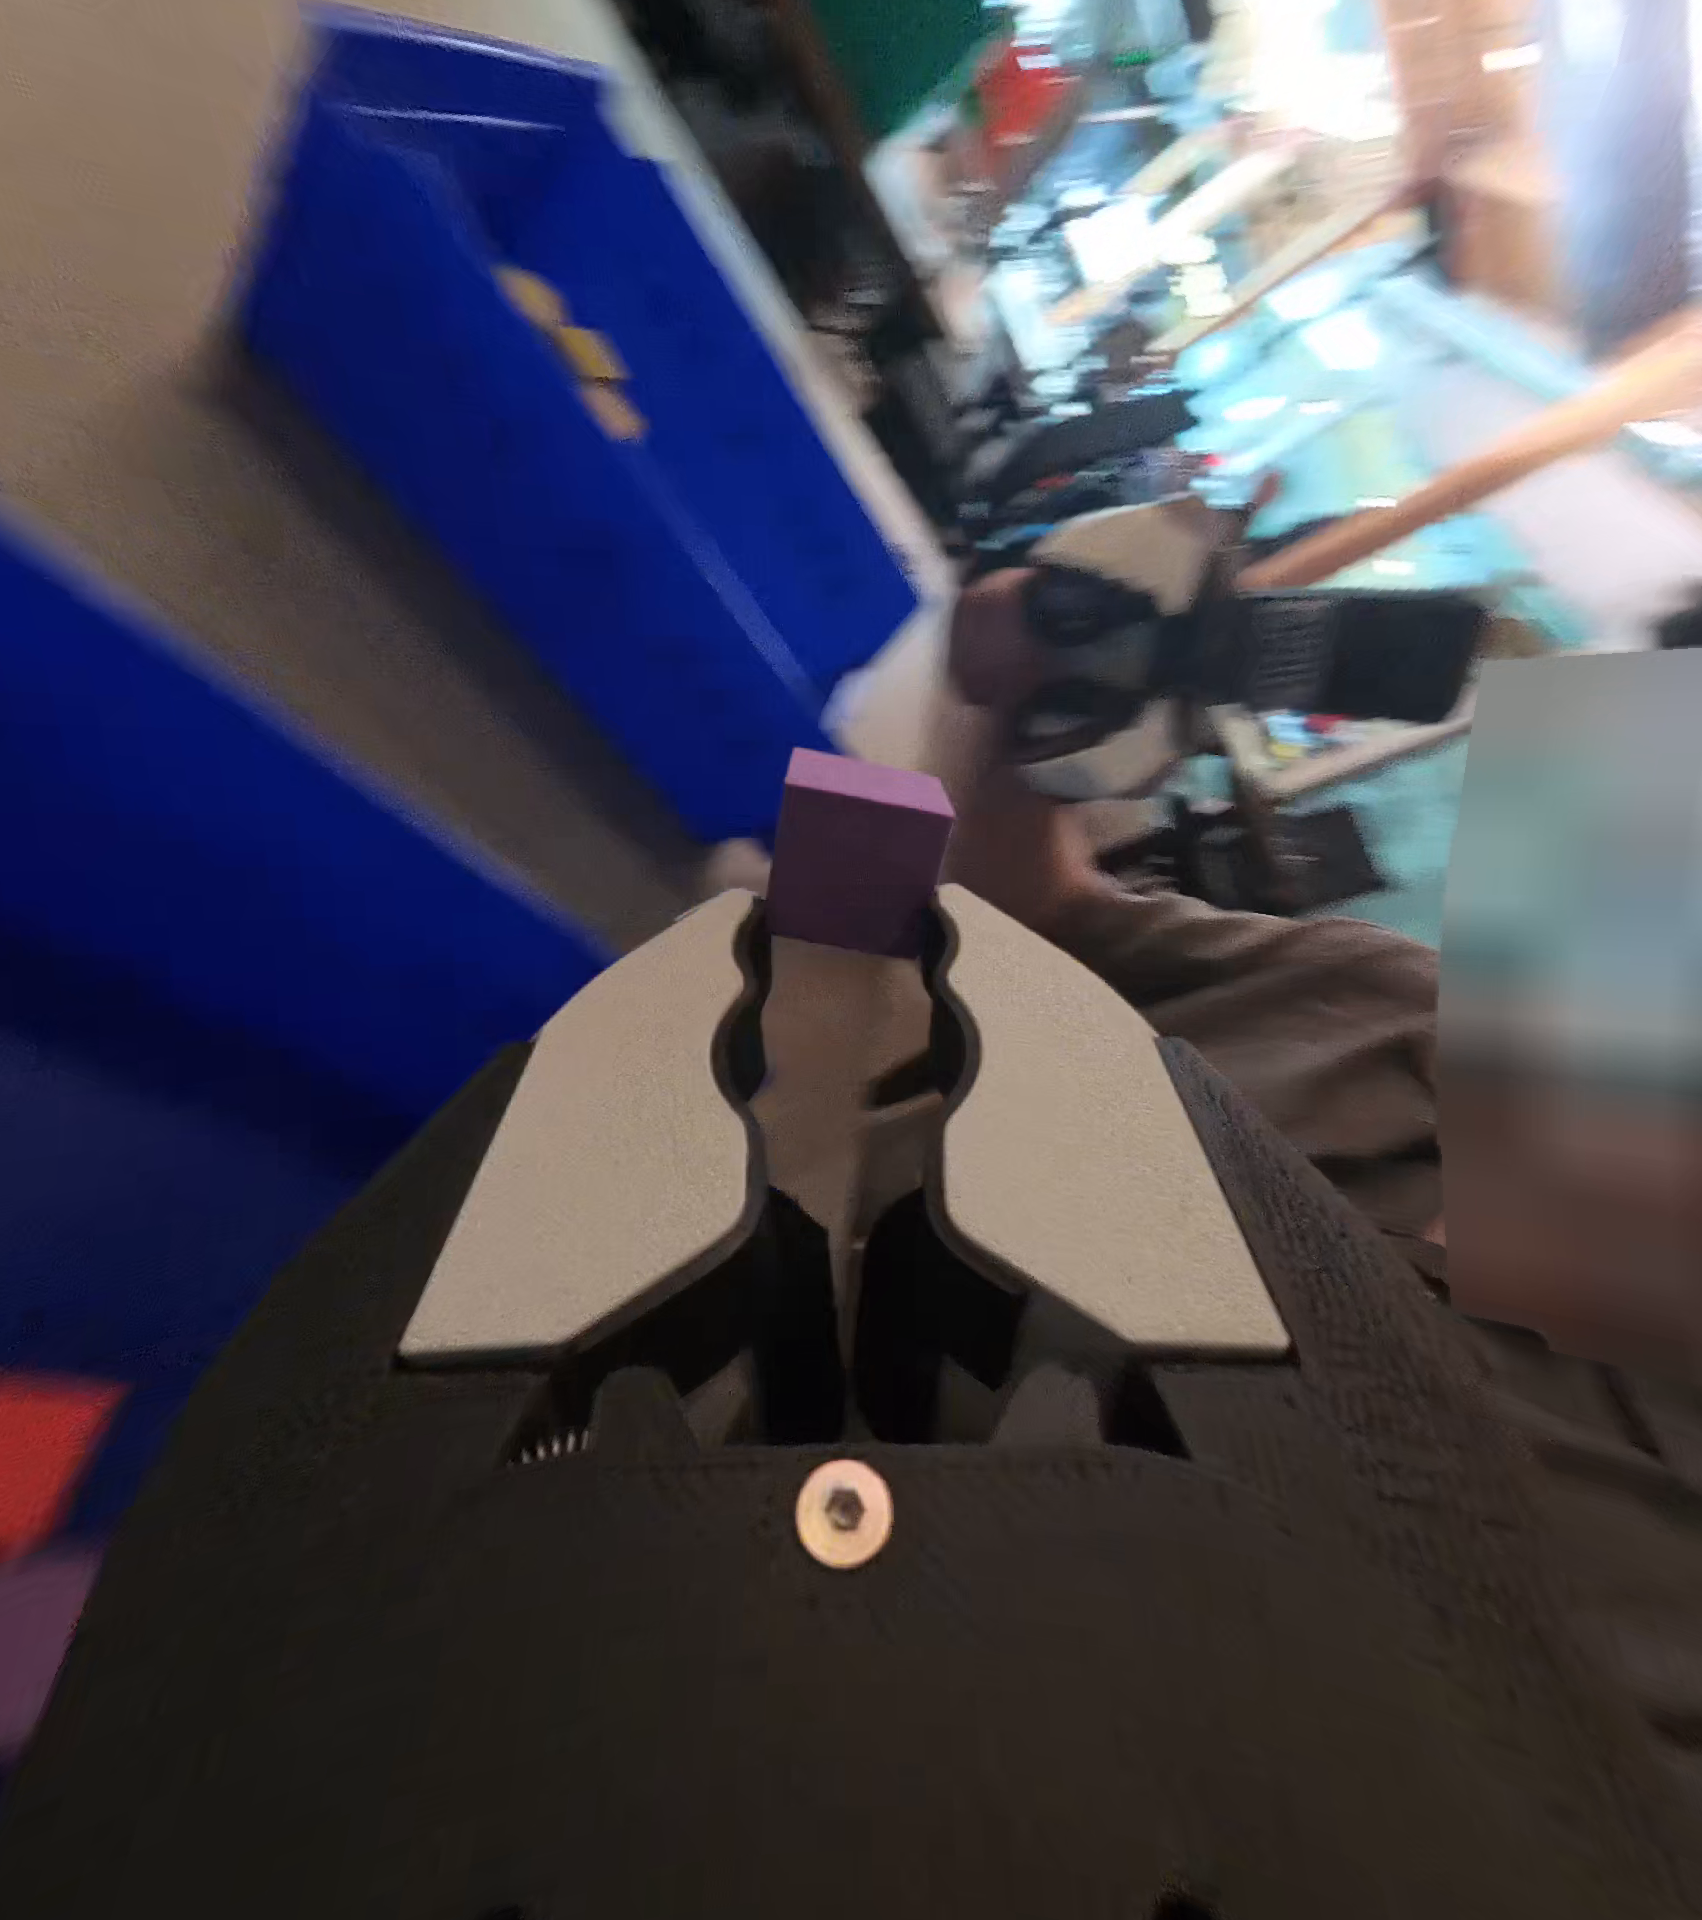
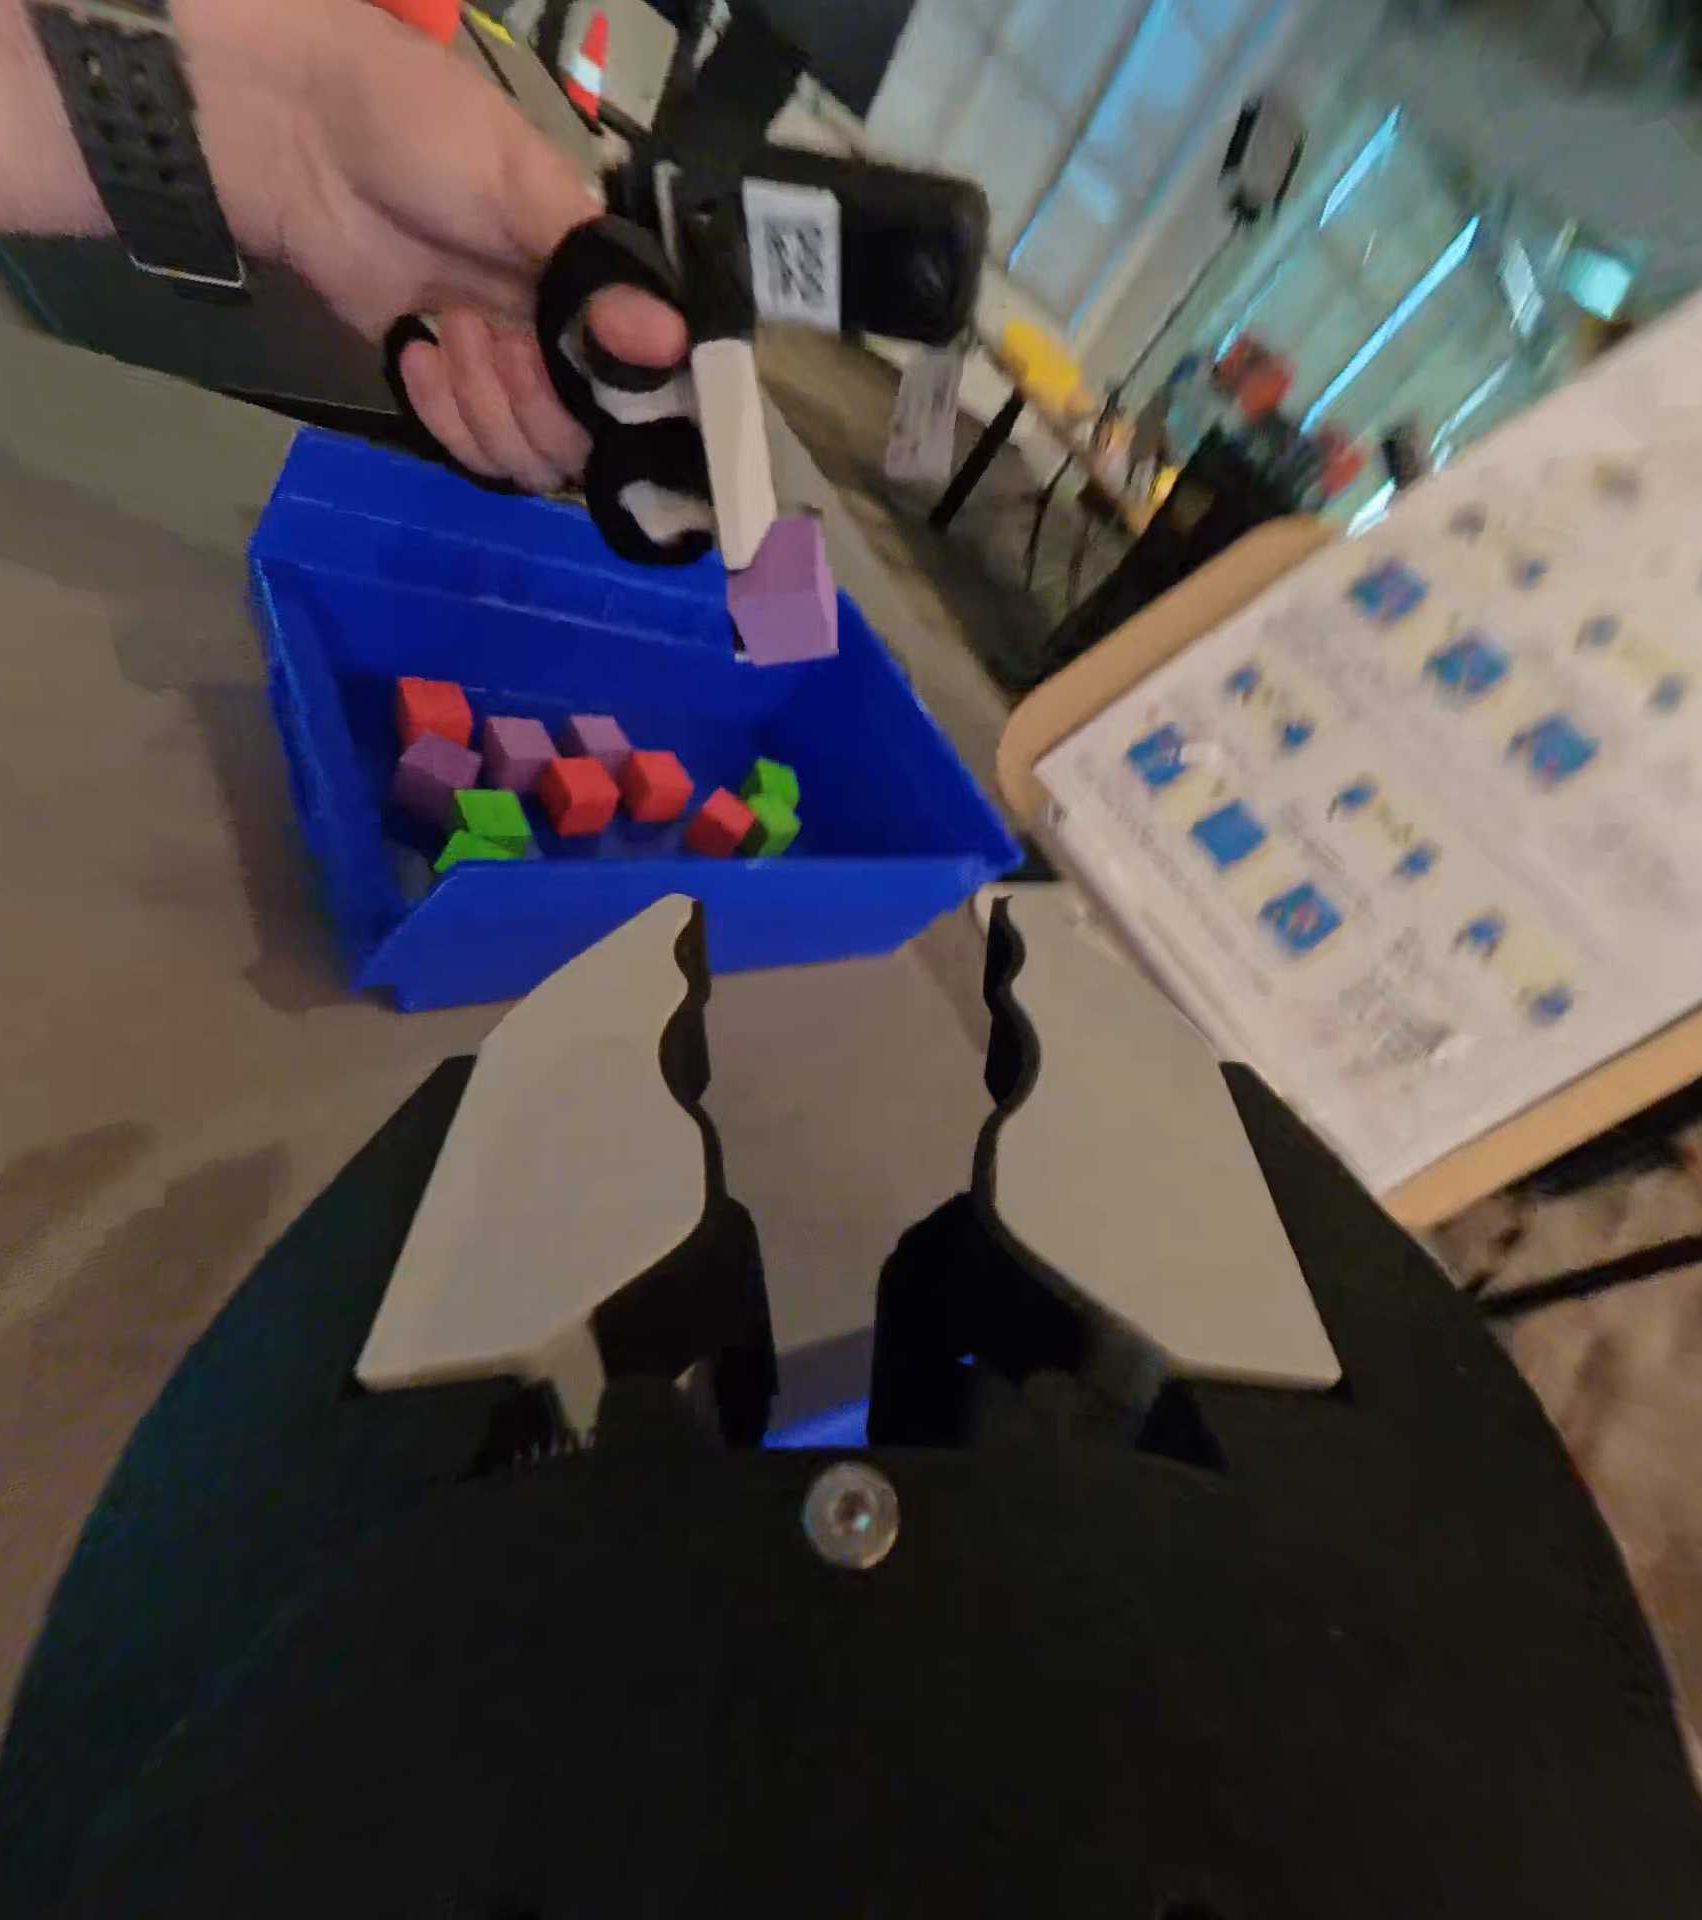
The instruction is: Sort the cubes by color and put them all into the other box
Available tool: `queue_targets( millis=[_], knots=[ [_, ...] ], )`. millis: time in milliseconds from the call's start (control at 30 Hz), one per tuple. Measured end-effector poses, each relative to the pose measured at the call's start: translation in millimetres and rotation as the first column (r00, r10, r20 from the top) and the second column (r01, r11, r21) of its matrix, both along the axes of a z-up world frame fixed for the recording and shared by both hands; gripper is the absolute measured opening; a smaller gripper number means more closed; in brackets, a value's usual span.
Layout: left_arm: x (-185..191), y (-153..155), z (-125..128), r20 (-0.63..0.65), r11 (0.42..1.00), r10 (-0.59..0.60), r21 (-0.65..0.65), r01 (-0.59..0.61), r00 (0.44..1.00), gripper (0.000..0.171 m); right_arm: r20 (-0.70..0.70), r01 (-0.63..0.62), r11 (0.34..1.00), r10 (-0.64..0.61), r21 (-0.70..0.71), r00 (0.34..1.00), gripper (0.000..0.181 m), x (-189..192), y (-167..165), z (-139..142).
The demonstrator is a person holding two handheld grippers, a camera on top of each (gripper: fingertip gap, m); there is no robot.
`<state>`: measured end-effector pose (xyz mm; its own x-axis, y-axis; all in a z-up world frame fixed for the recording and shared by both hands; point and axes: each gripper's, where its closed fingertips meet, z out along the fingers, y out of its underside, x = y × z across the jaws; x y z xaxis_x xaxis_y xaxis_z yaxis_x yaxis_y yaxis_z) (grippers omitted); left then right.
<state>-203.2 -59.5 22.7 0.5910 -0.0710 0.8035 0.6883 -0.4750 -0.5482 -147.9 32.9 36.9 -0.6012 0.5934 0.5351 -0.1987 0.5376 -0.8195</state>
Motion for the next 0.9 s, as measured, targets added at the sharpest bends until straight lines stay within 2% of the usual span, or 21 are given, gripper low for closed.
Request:
queue_targets(
  millis=[100, 200, 400, 633, 700, 767, 833, 900],
  knots=[
    [42.7, 13.7, 18.7, 0.100, 0.982, -0.143, 0.136, 0.129, 0.985, 0.028, -0.136, -0.059, 0.996, 0.068, 0.068, 0.988, 0.048, 4.5, -30.5, 1.1],
    [72.1, 25.4, 32.9, 0.125, 0.953, -0.231, 0.228, 0.198, 0.965, 0.029, -0.185, -0.034, 0.994, 0.052, 0.102, 0.981, 0.048, 2.0, -42.4, 3.5],
    [96.2, 41.7, 33.5, 0.109, 0.933, -0.288, 0.255, 0.253, 0.952, 0.029, -0.275, -0.064, 0.997, 0.071, 0.035, 0.959, 0.040, 19.0, -51.8, 25.2],
    [106.4, 46.8, 29.5, 0.146, 0.917, -0.336, 0.278, 0.287, 0.930, 0.030, -0.282, -0.067, 0.994, 0.088, 0.082, 0.955, 0.028, 22.4, -55.5, 20.6],
    [105.3, 47.2, 31.3, 0.152, 0.917, -0.324, 0.294, 0.270, 0.934, 0.036, -0.279, -0.062, 0.994, 0.084, 0.087, 0.957, 0.028, 23.0, -53.2, 21.1],
    [98.8, 48.0, 35.7, 0.149, 0.923, -0.278, 0.314, 0.221, 0.949, 0.054, -0.276, -0.055, 0.995, 0.077, 0.085, 0.958, 0.028, 24.2, -46.2, 25.1],
    [86.3, 47.3, 38.5, 0.112, 0.937, -0.185, 0.320, 0.141, 0.976, 0.060, -0.271, -0.004, 0.994, 0.033, 0.106, 0.962, 0.028, 21.2, -26.0, 31.1],
    [69.5, 44.0, 34.6, -0.004, 0.958, -0.041, 0.285, 0.041, 0.999, 0.060, -0.202, 0.075, 0.991, -0.051, 0.110, 0.978, 0.028, 9.5, 10.6, 34.8]
  ],
)
